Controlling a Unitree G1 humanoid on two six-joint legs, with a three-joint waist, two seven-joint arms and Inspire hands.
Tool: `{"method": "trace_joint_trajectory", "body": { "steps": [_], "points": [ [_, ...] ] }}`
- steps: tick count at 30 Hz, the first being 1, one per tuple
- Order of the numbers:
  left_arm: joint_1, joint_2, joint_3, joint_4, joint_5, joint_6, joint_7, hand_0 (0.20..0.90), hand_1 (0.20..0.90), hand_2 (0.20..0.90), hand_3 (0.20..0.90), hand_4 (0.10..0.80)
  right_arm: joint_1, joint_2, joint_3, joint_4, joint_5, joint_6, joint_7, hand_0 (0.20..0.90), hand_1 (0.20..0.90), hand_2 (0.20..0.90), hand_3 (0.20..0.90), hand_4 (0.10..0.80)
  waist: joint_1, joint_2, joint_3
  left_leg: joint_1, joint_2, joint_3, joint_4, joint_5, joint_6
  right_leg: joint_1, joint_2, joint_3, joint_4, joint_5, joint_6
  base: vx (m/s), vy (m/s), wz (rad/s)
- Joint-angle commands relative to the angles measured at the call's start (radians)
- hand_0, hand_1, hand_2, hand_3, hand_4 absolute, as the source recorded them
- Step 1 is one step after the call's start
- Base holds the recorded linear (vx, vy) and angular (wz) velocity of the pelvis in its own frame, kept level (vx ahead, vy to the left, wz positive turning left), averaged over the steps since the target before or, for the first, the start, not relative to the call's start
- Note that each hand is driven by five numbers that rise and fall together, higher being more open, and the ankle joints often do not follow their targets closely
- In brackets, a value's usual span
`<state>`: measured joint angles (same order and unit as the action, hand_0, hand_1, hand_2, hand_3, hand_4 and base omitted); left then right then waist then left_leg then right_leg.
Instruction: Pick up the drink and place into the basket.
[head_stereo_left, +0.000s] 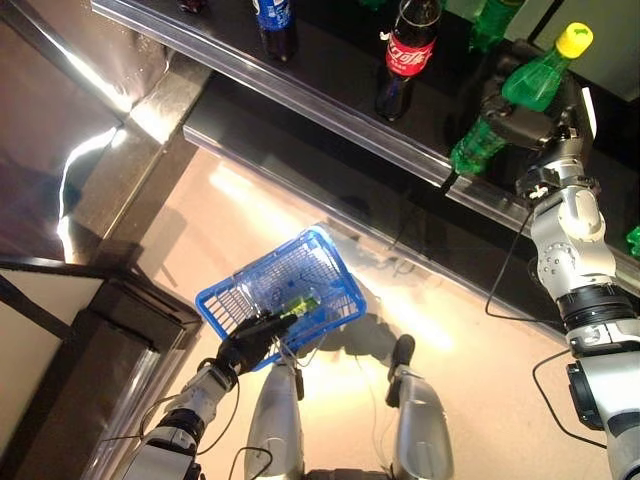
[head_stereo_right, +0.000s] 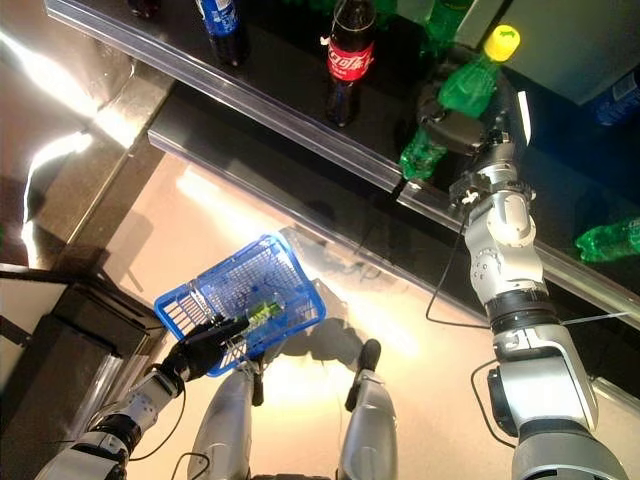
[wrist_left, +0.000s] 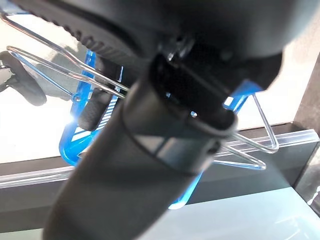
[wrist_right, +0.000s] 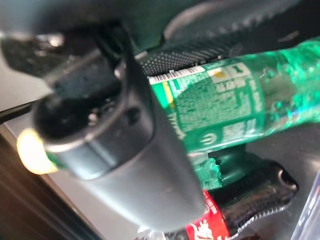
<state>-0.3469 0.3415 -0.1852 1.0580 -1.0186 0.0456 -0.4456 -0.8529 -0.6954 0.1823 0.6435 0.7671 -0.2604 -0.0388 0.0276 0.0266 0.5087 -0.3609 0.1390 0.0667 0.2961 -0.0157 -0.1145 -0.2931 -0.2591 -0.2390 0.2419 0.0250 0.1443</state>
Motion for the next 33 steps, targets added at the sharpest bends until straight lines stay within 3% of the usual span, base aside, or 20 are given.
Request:
{"method": "trace_joint_trajectory", "body": {
  "steps": [1,17,22,33],
  "points": [
    [0.091,0.041,-0.063,-0.041,0.01,0.028,-0.088,0.3,0.3,0.3,0.2,0.1,-0.112,-0.066,0.003,-0.047,-0.009,-0.081,0.016,0.3,0.3,0.3,0.2,0.1,0.021,-0.016,-0.055,0.038,0.003,0.073,0.007,-0.02,0.047,-0.024,-0.031,0.025,0.027,0.003,0.022,0.0,0.0,0.0],
    [0.103,0.033,-0.062,-0.056,-0.006,0.006,-0.075,0.3,0.3,0.3,0.2,0.1,-0.072,-0.045,-0.006,-0.111,-0.013,-0.119,0.026,0.3,0.3,0.3,0.2,0.1,0.016,-0.02,-0.068,0.09,-0.001,0.072,-0.058,0.0,0.04,0.015,-0.013,0.022,-0.01,0.01,0.021,0.0,0.0,0.0],
    [0.175,0.002,-0.045,-0.112,0.011,-0.022,-0.093,0.3,0.3,0.3,0.2,0.1,0.105,-0.023,-0.058,-0.267,-0.105,-0.116,-0.002,0.3,0.3,0.3,0.2,0.1,0.022,-0.035,-0.155,0.252,-0.023,0.084,-0.252,0.052,0.024,0.178,-0.001,-0.018,-0.162,0.046,0.034,0.125,0.002,0.06],
    [0.248,-0.033,0.008,-0.195,0.029,-0.001,-0.073,0.3,0.3,0.3,0.2,0.1,0.278,0.011,-0.113,-0.4,-0.161,-0.037,0.036,0.3,0.3,0.3,0.2,0.1,0.038,-0.052,-0.338,0.405,-0.012,0.093,-0.383,0.074,0.012,0.354,0.007,-0.084,-0.271,0.062,0.04,0.148,0.002,0.09]
  ]
}}
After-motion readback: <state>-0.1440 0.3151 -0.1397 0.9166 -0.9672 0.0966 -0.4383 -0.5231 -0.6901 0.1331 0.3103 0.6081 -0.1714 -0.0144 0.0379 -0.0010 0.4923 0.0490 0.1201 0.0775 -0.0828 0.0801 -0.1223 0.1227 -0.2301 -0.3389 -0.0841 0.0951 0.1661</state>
